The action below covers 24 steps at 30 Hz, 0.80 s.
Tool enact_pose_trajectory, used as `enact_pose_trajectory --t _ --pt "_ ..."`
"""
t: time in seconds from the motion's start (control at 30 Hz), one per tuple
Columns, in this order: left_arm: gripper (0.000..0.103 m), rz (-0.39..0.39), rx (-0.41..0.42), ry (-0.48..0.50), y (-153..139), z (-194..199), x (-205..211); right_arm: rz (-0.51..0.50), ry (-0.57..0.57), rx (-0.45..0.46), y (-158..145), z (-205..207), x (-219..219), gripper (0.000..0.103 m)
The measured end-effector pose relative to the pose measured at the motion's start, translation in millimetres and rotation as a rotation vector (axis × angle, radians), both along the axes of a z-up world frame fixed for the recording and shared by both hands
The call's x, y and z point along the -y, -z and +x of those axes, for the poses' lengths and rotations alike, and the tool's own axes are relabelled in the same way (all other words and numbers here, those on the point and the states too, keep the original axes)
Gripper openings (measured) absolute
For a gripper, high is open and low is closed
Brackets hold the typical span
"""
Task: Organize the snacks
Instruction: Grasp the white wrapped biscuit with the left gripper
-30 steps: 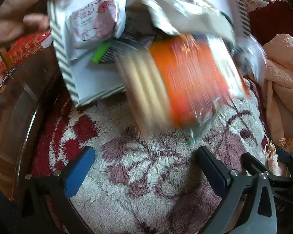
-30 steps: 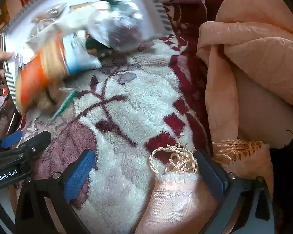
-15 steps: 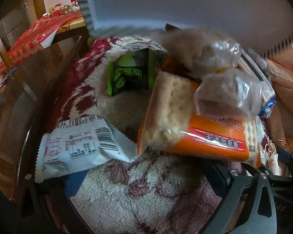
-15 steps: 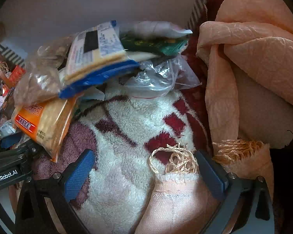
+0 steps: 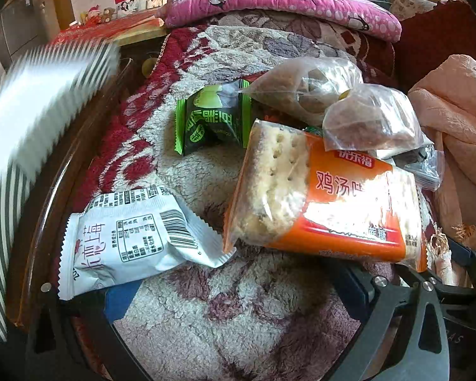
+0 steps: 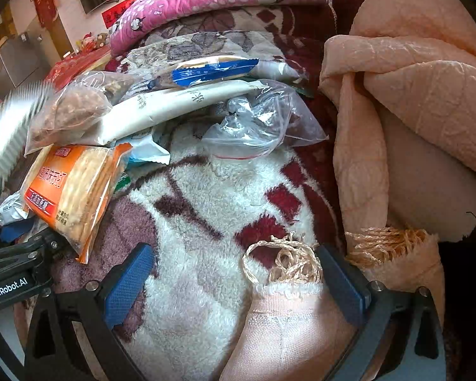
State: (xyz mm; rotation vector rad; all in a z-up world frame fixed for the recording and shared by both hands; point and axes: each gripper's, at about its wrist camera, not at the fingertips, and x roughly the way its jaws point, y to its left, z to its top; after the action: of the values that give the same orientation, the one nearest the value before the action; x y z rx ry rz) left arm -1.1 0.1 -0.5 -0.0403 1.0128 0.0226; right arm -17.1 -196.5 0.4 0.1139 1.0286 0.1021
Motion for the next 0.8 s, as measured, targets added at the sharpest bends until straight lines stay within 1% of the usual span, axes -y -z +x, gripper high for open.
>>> enact_pose_trajectory --t 0.8 --pt "0.103 0.002 0.001 0.0 0.9 -1.7 -2.9 0.004 0.0 0.0 -1.0 -0.6 0.5 0.102"
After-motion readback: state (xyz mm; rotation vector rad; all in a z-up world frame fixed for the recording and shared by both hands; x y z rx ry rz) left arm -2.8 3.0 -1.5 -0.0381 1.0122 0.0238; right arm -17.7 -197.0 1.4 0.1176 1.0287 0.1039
